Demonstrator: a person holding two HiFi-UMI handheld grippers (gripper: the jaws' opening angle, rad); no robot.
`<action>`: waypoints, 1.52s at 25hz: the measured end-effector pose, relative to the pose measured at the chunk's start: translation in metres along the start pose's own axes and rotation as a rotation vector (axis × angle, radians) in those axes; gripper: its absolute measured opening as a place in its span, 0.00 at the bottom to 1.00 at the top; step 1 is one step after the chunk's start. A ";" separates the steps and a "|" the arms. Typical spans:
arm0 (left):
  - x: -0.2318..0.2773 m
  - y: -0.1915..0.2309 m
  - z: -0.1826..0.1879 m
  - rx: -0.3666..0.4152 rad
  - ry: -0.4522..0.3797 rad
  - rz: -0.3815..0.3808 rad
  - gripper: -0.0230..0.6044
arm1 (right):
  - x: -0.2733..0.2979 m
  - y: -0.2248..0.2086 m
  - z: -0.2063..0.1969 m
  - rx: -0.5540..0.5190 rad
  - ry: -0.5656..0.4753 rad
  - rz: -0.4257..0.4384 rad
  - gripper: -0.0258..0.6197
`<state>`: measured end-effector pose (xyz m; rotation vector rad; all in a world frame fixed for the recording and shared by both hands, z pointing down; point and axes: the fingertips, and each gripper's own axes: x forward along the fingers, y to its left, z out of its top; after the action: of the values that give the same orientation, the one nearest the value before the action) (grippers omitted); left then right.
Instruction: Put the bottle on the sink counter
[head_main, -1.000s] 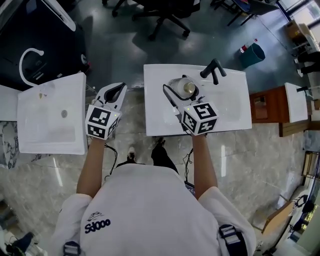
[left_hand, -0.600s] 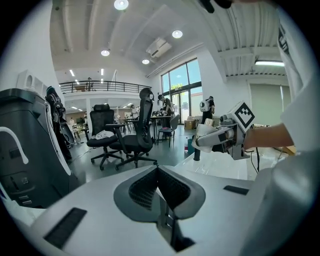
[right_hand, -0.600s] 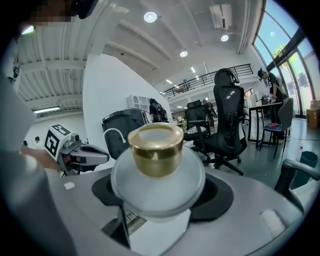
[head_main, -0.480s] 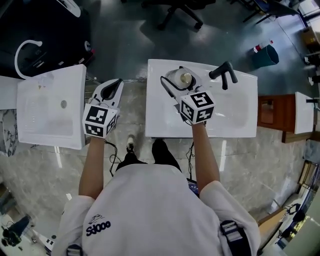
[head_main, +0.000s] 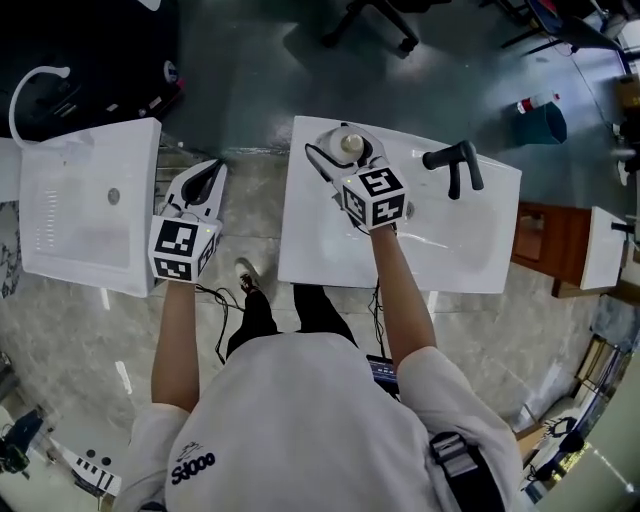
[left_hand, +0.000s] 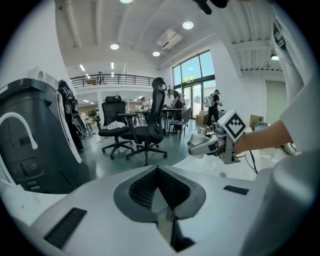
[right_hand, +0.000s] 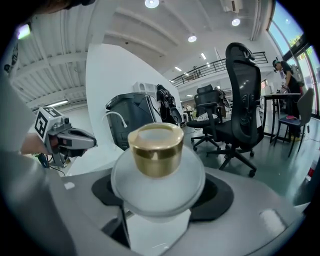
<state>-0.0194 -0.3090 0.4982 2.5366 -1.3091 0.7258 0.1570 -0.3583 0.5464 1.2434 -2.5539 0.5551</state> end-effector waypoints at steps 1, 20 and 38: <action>0.001 0.002 -0.004 -0.013 0.004 0.007 0.05 | 0.007 -0.001 -0.004 -0.008 0.008 0.006 0.58; 0.014 0.008 -0.035 -0.068 0.049 -0.002 0.05 | 0.066 -0.010 -0.052 -0.063 0.143 0.023 0.58; 0.013 0.013 -0.044 -0.090 0.057 0.003 0.05 | 0.085 -0.019 -0.080 -0.054 0.217 -0.007 0.58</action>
<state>-0.0388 -0.3090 0.5423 2.4265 -1.2977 0.7175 0.1248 -0.3930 0.6549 1.1083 -2.3675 0.5817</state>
